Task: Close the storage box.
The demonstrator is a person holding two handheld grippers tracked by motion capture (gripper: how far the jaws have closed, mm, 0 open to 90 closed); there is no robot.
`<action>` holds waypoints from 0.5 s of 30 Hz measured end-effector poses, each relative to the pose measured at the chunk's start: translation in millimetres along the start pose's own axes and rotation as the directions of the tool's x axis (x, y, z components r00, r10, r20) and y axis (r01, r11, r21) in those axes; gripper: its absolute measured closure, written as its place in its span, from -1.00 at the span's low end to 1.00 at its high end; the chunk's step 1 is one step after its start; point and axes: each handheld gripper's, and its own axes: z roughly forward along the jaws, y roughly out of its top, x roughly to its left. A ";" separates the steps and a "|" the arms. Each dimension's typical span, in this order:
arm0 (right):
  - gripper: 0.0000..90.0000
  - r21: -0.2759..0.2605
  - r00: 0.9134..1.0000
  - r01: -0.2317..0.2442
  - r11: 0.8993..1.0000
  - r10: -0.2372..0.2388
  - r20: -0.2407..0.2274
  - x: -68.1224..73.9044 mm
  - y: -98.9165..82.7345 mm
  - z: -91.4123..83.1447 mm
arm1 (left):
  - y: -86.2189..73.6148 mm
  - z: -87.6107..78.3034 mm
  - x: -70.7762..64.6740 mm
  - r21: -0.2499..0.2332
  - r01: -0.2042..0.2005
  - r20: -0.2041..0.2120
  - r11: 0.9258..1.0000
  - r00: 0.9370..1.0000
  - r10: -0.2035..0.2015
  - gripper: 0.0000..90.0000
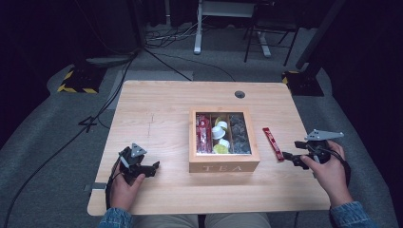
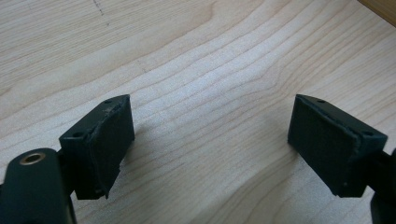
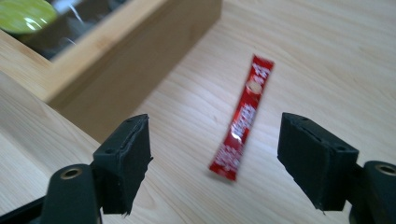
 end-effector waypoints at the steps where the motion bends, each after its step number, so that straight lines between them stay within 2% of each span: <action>1: -0.43 0.008 1.000 0.000 1.000 0.000 0.004 -3.7 -3.2 0.3 | 0.0 -0.1 0.0 0.001 0.000 -0.001 1.000 1.000 0.000 -0.67; 8: -0.42 0.008 0.998 -0.065 0.998 0.065 0.026 -27.0 -28.2 9.9 | 0.0 0.0 -0.1 0.001 0.002 0.000 1.000 1.000 -0.002 -0.67; 13: -0.41 -0.006 0.995 -0.094 0.996 0.094 0.044 -38.4 -47.0 19.1 | 0.0 -0.1 -0.2 0.001 0.003 0.001 1.000 1.000 -0.003 -0.67; 15: -0.41 -0.004 0.995 -0.091 0.996 0.091 0.050 -40.2 -52.2 22.7 | 0.1 -0.1 0.0 0.001 0.000 -0.001 1.000 1.000 0.000 -0.67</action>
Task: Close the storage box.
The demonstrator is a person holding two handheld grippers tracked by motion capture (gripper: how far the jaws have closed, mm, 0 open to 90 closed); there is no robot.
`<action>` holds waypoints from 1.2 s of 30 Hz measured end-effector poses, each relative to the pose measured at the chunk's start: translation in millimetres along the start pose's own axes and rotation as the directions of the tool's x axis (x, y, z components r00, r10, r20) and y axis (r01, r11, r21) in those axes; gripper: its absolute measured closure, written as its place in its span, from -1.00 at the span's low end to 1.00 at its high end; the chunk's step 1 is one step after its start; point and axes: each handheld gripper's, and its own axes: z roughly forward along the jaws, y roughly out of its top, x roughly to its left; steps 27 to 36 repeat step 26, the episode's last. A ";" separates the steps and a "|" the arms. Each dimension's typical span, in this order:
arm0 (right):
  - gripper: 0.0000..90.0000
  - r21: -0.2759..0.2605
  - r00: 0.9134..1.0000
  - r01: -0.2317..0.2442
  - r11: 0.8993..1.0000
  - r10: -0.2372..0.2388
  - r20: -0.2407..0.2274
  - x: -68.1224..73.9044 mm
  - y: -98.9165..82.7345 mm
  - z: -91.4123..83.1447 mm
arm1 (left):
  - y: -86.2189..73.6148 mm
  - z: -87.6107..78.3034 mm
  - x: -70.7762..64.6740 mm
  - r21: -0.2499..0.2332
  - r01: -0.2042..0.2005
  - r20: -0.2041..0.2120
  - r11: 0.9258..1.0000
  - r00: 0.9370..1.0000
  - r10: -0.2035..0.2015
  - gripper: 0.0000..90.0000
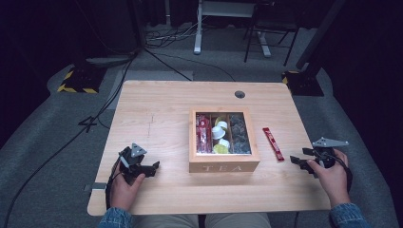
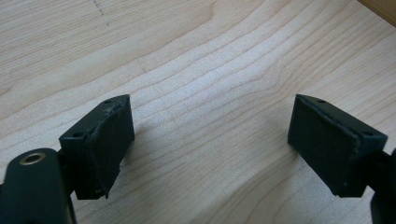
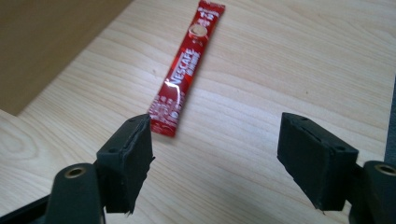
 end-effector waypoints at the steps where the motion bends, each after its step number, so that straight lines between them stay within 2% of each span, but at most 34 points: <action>1: -0.41 0.001 1.000 0.006 1.000 -0.006 0.005 -1.0 -2.1 1.7 | 0.0 0.1 0.0 -0.001 0.000 0.001 1.000 1.000 0.000 -0.67; 8: -0.41 -0.029 1.000 -0.005 1.000 0.005 0.013 -5.4 -16.9 9.8 | 0.0 0.0 0.0 0.000 0.000 0.000 1.000 1.000 0.000 -0.67; 15: -0.41 -0.028 1.000 0.001 1.000 0.000 0.019 -4.5 -29.3 17.0 | 0.0 0.1 0.0 -0.001 0.000 0.001 1.000 1.000 0.000 -0.67; 17: -0.47 -0.035 1.000 0.000 0.999 0.000 0.018 -3.0 -32.5 19.4 | 0.0 0.0 0.0 0.000 0.000 0.000 1.000 1.000 0.000 -0.67; 19: -0.50 -0.047 1.000 0.007 0.999 -0.006 0.025 -1.9 -33.9 20.2 | 0.0 0.1 0.0 -0.001 0.000 0.000 1.000 1.000 0.000 -0.67; 22: -0.68 -0.049 0.999 0.010 0.999 -0.009 0.031 -0.8 -34.8 22.3 | 0.0 0.1 0.0 -0.001 0.000 0.001 1.000 1.000 0.000 -0.67; 36: -0.70 -0.045 0.999 0.018 0.999 -0.016 0.038 0.2 -34.5 23.1 | 0.0 0.1 0.0 -0.001 0.000 0.000 1.000 1.000 0.000 -0.67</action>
